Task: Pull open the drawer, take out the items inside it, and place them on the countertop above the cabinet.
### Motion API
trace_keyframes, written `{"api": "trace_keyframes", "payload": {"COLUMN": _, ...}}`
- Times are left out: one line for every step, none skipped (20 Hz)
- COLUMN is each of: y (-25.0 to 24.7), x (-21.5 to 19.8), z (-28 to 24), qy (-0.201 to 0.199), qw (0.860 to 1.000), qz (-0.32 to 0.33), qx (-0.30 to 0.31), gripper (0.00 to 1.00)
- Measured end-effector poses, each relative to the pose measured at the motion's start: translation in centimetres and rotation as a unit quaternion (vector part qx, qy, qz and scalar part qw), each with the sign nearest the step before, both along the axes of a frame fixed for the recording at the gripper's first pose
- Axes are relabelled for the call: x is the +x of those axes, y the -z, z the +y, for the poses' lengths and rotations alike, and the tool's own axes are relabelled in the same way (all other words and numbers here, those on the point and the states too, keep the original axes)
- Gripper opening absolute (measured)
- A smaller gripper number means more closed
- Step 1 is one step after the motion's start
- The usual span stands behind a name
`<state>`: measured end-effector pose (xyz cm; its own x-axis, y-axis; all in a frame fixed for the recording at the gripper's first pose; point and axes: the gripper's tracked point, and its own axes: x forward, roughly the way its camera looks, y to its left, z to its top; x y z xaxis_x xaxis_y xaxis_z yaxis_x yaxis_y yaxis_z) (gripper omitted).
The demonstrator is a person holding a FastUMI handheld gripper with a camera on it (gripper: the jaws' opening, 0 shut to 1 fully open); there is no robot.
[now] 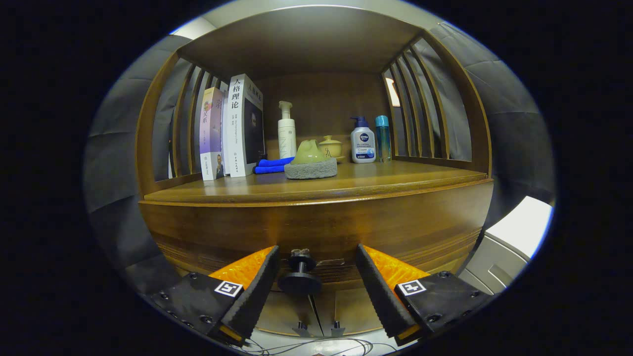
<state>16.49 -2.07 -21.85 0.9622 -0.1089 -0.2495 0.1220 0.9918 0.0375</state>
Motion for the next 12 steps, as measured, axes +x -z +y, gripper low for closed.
{"api": "trace_keyframes", "payload": {"y": -0.2, "x": -0.2, "z": -0.6, "qy": 0.006, "qw": 1.0, "qz": 0.002, "qx": -0.007, "gripper": 0.98}}
{"api": "trace_keyframes", "payload": {"y": -0.4, "x": -0.7, "z": -0.9, "qy": 0.009, "qw": 1.0, "qz": 0.003, "qx": -0.007, "gripper": 0.98}}
{"api": "trace_keyframes", "payload": {"y": -1.5, "x": -1.3, "z": -1.0, "qy": 0.018, "qw": 1.0, "qz": -0.006, "qx": -0.002, "gripper": 0.99}}
{"api": "trace_keyframes", "payload": {"y": -2.7, "x": -2.0, "z": -1.1, "qy": 0.023, "qw": 1.0, "qz": -0.016, "qx": 0.0, "gripper": 0.99}}
{"api": "trace_keyframes", "payload": {"y": -3.7, "x": -2.8, "z": -1.1, "qy": 0.023, "qw": 1.0, "qz": -0.021, "qx": -0.001, "gripper": 1.0}}
{"api": "trace_keyframes", "payload": {"y": -4.6, "x": -3.6, "z": -0.8, "qy": 0.018, "qw": 1.0, "qz": -0.019, "qx": -0.003, "gripper": 0.99}}
{"api": "trace_keyframes", "payload": {"y": -5.3, "x": -4.6, "z": -0.4, "qy": 0.01, "qw": 1.0, "qz": -0.012, "qx": -0.008, "gripper": 0.98}}
{"api": "trace_keyframes", "payload": {"y": -6.2, "x": -5.6, "z": 0.0, "qy": 0.003, "qw": 1.0, "qz": -0.007, "qx": -0.013, "gripper": 0.98}}
{"api": "trace_keyframes", "payload": {"y": -7.3, "x": -6.6, "z": 0.3, "qy": -0.005, "qw": 1.0, "qz": -0.007, "qx": -0.015, "gripper": 0.98}}
{"api": "trace_keyframes", "payload": {"y": -8.5, "x": -7.6, "z": 0.9, "qy": -0.013, "qw": 1.0, "qz": -0.011, "qx": -0.017, "gripper": 0.98}}
{"api": "trace_keyframes", "payload": {"y": -10.0, "x": -8.5, "z": 1.2, "qy": -0.02, "qw": 0.999, "qz": -0.02, "qx": -0.017, "gripper": 0.98}}
{"api": "trace_keyframes", "payload": {"y": -11.7, "x": -9.6, "z": 1.5, "qy": -0.027, "qw": 0.999, "qz": -0.03, "qx": -0.014, "gripper": 0.98}}
